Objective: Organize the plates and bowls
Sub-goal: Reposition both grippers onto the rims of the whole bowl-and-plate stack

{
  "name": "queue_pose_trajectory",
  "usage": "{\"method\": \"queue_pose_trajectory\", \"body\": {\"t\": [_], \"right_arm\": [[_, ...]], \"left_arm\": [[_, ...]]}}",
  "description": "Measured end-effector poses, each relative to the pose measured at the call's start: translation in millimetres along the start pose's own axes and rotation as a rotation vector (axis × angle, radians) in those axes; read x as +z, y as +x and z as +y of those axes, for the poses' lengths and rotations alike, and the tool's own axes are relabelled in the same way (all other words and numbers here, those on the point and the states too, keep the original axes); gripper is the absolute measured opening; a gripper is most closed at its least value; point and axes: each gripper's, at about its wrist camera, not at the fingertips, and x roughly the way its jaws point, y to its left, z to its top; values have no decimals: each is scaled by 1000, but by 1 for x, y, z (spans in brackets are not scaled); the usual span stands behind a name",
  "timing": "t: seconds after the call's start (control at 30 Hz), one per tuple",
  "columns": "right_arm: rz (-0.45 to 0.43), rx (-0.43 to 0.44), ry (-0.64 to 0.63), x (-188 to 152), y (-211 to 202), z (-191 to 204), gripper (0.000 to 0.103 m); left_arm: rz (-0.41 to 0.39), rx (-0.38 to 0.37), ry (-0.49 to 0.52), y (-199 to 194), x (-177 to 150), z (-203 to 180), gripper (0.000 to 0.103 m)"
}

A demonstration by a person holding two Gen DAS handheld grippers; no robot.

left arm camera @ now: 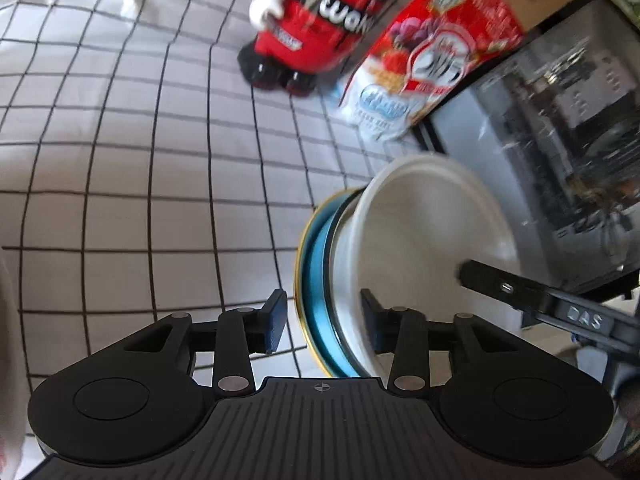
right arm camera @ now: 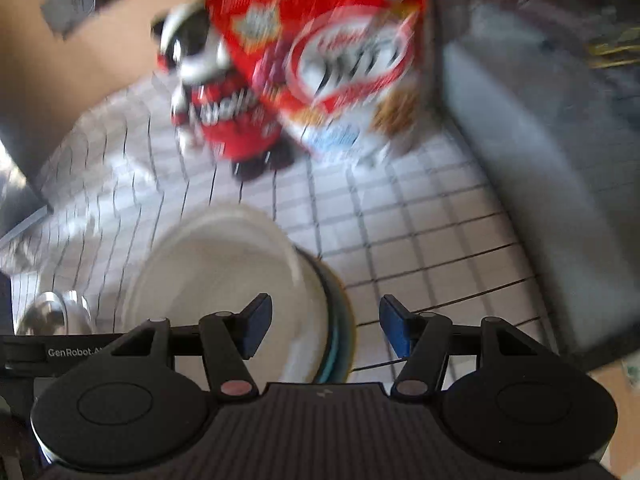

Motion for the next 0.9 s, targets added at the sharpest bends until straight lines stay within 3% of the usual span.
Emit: {"method": "queue_pose_trajectory", "body": {"t": [0.17,0.23,0.3,0.43,0.5,0.6,0.7,0.77,0.9], "right_arm": [[-237,-81,132,-30,-40,-14,62],[-307,-112,121,-36,-50,-18,64],[-336,-153,29,-36,-55,-13,65],[-370,-204,-210,-33,-50,2,65],[-394,-192,-285,-33,-48,6,65],[-479,-163,-369,-35,-49,11,71],[-602,-77,-387,-41,-51,9,86],[-599,-23,-381,-40,-51,9,86],[-403,141,-486,-27,-39,12,86]], "left_arm": [[-112,-27,68,-23,-10,-7,41],[-174,-16,115,-34,-16,-11,41],[-235,-9,154,-46,-20,-16,41],[-363,-71,192,-68,-27,-22,37],[-466,-83,177,-80,-36,-27,28],[-600,-23,178,-92,-52,-46,22],[-638,90,200,-90,-56,-64,19],[-624,207,153,-84,-56,-72,17],[-578,292,107,-80,-60,-79,17]]}}
